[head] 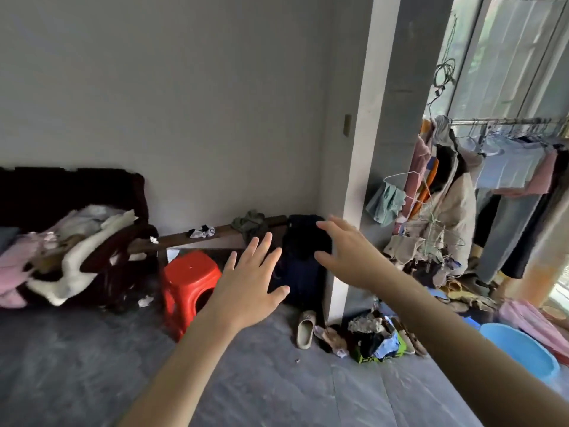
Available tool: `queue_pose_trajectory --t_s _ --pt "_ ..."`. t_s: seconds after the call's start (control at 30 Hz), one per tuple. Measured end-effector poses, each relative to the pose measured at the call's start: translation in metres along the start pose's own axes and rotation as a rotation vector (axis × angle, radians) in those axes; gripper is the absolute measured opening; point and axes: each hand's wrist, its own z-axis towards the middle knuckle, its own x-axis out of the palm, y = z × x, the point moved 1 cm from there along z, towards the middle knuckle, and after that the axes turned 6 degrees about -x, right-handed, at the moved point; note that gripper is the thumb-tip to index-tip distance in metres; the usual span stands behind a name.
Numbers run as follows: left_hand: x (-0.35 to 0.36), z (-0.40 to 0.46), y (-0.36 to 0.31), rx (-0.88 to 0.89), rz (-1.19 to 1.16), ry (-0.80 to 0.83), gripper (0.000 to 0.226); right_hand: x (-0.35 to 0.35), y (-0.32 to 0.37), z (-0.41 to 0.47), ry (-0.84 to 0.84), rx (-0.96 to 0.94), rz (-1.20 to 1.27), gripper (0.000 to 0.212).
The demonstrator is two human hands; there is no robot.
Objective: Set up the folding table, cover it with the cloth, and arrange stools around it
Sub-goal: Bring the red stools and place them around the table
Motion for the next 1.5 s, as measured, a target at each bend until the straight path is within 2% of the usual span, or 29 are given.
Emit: queue_pose_trajectory --t_s 0.17,0.53,0.73,1.03,1.23,1.33,1.43,1.5 --pt "0.033 0.041 0.052 -0.129 0.0 0.083 0.073 0.051 -0.006 0.071 0.129 -0.116 0.024 0.064" --pt "0.114 0.152 0.192 -0.303 -0.015 0.224 0.074 0.17 -0.012 0.231 0.36 -0.238 -0.003 0.065" --pt "0.131 0.232 0.287 -0.365 0.014 0.232 0.074 0.219 -0.001 0.357 0.388 -0.23 0.027 0.064" --pt "0.17 0.301 0.39 -0.431 0.027 0.298 0.074 0.308 -0.016 0.467 0.518 -0.203 0.056 0.063" --pt "0.232 0.353 0.45 -0.505 -0.059 0.388 0.073 0.378 -0.024 0.561 0.653 -0.262 0.042 0.063" --pt "0.261 0.401 0.483 -0.526 -0.114 0.399 0.07 0.42 -0.032 0.632 0.667 -0.276 0.067 0.064" --pt "0.296 0.442 0.523 -0.621 -0.144 0.364 0.068 0.471 -0.041 0.703 0.673 -0.274 0.136 0.066" --pt "0.324 0.463 0.547 -0.686 -0.175 0.407 0.066 0.505 -0.048 0.74 0.704 -0.264 0.171 0.066"
